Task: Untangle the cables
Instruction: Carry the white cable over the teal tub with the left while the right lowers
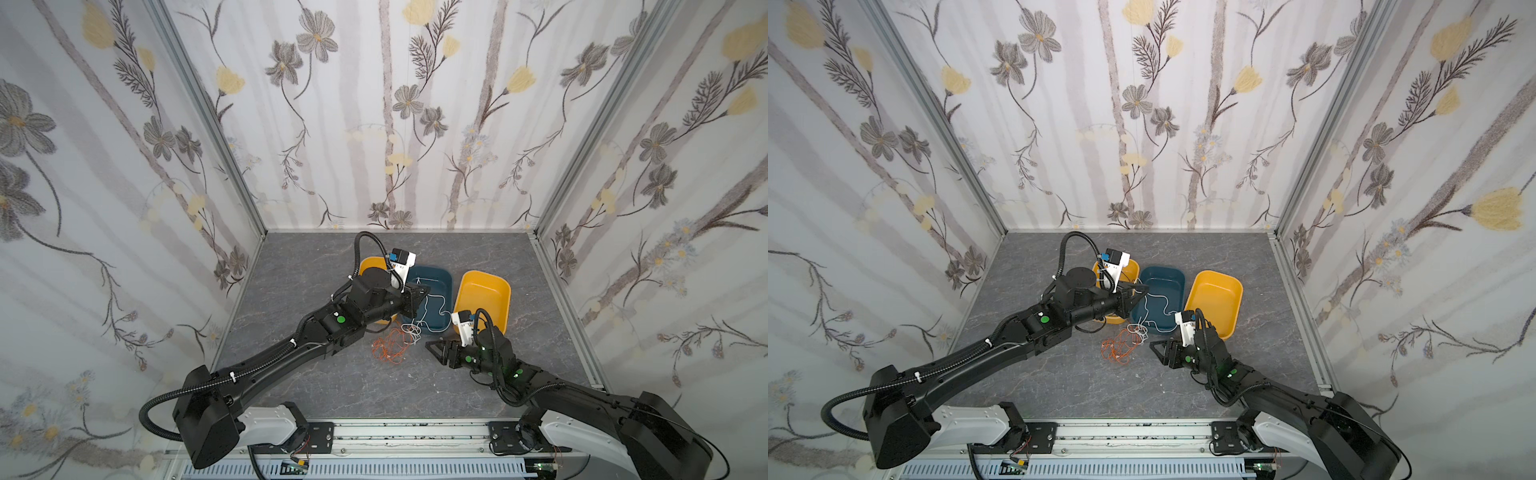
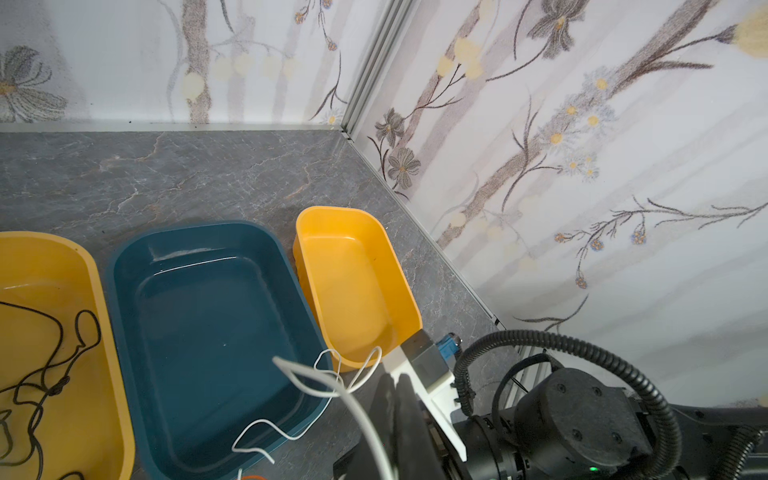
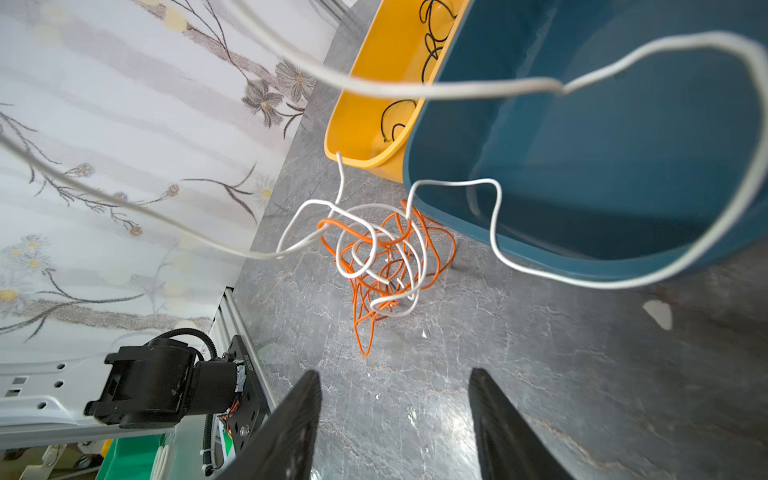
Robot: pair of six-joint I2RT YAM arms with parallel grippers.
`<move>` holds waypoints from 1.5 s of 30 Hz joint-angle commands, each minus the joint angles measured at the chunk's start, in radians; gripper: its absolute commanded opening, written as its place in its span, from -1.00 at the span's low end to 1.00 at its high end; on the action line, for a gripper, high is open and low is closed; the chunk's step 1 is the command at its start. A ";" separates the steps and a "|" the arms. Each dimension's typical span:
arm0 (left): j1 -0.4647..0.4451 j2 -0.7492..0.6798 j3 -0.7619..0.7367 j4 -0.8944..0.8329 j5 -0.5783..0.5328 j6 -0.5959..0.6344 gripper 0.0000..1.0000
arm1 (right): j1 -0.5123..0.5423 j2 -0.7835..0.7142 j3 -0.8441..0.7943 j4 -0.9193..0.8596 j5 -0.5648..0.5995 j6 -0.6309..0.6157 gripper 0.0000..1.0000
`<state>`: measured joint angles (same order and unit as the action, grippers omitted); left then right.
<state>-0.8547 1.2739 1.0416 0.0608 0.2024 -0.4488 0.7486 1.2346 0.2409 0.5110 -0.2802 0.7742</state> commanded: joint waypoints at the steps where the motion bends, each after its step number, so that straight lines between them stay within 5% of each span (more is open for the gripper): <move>1: 0.000 -0.010 0.016 -0.007 -0.010 -0.004 -1.00 | 0.008 0.059 0.036 0.171 -0.045 0.023 0.22; 8: 0.000 -0.010 0.005 0.004 -0.015 -0.011 -1.00 | 0.017 0.168 0.106 0.204 -0.049 0.019 0.26; 13: 0.002 -0.039 0.013 0.010 -0.015 -0.012 -1.00 | 0.049 0.287 0.152 0.216 -0.050 0.012 0.07; 18: 0.001 -0.061 0.009 0.020 -0.011 -0.019 -1.00 | 0.050 0.356 0.150 0.281 -0.049 0.040 -0.53; 24: 0.002 -0.097 0.004 0.025 -0.036 -0.018 -1.00 | 0.049 0.390 0.144 0.280 -0.049 0.041 -0.82; 34: 0.013 -0.091 0.111 -0.016 -0.070 0.055 -1.00 | 0.052 0.370 0.080 0.267 -0.067 0.047 -0.84; 45: 0.082 0.102 0.261 -0.015 -0.015 0.052 -1.00 | 0.058 0.245 0.001 0.243 -0.044 0.042 -0.83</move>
<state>-0.7780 1.3384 1.2716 0.0265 0.1658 -0.3988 0.8059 1.4971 0.2520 0.7353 -0.3386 0.8104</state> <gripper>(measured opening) 0.050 0.084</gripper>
